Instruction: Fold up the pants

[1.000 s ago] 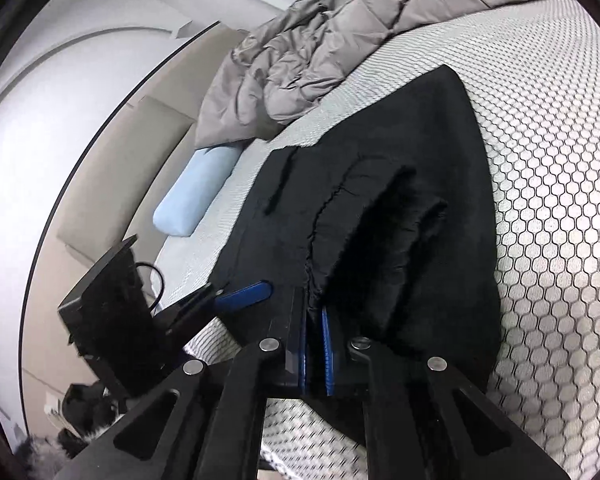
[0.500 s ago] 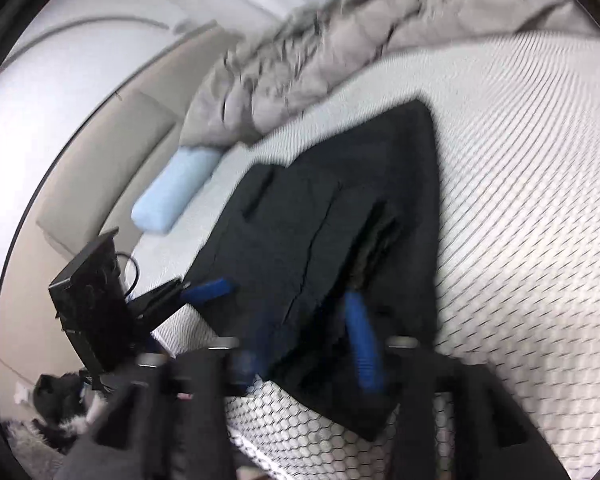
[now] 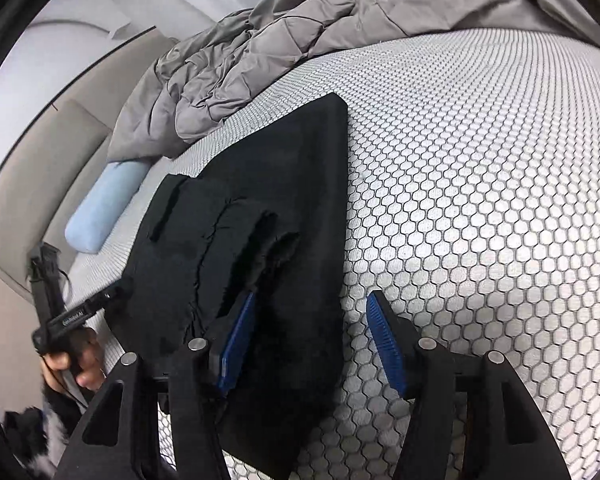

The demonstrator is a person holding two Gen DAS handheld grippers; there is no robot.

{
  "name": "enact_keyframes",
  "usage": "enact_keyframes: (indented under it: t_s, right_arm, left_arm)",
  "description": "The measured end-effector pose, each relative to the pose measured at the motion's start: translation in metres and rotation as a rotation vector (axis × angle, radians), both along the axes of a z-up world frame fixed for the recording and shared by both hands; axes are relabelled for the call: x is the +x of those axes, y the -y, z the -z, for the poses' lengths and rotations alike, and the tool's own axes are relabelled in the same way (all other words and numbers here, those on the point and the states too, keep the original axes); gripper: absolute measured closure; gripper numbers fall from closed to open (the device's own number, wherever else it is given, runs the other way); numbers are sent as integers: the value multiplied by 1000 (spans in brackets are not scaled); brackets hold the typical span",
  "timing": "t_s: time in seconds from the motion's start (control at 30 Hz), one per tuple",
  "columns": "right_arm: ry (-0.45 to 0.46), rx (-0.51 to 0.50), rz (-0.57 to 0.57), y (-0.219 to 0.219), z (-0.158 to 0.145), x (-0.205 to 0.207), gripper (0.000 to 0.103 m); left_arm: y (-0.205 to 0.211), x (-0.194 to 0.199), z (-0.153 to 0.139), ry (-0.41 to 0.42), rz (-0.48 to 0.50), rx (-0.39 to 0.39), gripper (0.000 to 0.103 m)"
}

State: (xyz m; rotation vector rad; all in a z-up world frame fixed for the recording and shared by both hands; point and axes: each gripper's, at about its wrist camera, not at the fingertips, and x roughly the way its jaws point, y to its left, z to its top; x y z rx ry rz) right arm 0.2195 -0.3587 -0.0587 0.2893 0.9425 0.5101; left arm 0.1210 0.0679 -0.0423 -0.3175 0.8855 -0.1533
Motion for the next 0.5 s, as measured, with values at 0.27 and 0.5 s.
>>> enact_keyframes:
  t_s: [0.27,0.5]
  right_arm:
    - [42,30,32,-16,-6,20,85]
    - [8,60,111,-2,-5,45,77]
  left_arm:
    - [13,15,-5,20,-31,50,51]
    - [18,36,-6,-19,-62,26,51]
